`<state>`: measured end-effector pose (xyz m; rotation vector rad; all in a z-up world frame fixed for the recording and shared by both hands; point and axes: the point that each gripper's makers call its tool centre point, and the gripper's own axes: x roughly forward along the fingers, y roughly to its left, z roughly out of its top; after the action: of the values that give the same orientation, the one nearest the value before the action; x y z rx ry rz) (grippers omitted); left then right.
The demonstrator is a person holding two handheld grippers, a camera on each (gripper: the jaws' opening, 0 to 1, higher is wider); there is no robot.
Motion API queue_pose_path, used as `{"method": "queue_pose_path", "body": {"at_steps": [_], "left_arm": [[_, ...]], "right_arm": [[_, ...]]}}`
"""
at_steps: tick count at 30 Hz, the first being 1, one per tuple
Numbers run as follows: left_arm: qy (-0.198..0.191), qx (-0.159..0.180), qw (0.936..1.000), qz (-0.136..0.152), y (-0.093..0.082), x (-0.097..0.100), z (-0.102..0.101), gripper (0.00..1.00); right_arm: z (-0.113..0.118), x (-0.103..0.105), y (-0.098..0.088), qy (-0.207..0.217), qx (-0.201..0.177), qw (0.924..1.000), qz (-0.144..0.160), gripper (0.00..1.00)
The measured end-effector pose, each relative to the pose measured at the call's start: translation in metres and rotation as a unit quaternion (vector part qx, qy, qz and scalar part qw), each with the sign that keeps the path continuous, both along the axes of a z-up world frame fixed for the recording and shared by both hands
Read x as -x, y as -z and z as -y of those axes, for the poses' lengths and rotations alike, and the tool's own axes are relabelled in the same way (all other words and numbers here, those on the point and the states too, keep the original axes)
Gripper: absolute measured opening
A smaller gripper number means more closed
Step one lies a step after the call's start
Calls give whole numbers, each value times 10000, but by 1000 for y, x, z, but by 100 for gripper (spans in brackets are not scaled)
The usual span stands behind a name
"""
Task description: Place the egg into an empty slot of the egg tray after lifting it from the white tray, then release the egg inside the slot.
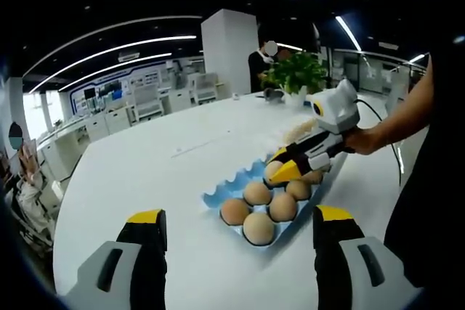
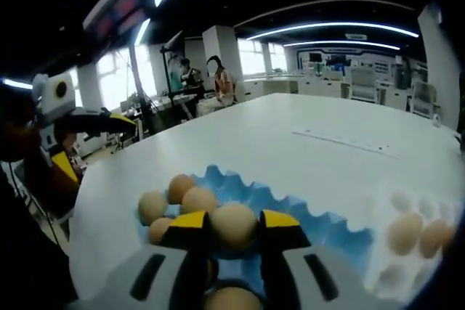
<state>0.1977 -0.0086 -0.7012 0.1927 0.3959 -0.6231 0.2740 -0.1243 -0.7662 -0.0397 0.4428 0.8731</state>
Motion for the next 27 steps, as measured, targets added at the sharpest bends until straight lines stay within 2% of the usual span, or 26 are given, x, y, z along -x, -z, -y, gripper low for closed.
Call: {"method": "queue_pose_path", "body": {"at_steps": [4,7,8,16,23,27], "left_arm": [[-18,-1,10000,-1,0,-1,-1,84],[-7,-37,10000,-6,1,-1,-1,84],[0,-18,10000,-11,1,0,0,84],[-8,-26,10000,26,-1,0,0,84],[-37,-35,10000,38,-2,2,-1,84],[-51,-21,10000,63,-3,2,-1,84]], "right_arm": [[0,0,1,-12,25,10000,-14,27],[2,0,3,36,-12,9998,-204,27],[1,0,3,-13,22,9999,-116,27],[1,1,5,-81,133,9998,-107,26],[2,0,3,-34,71,9999,-82,27],[4,1,-6,-8,-6,10000,84,28]]}}
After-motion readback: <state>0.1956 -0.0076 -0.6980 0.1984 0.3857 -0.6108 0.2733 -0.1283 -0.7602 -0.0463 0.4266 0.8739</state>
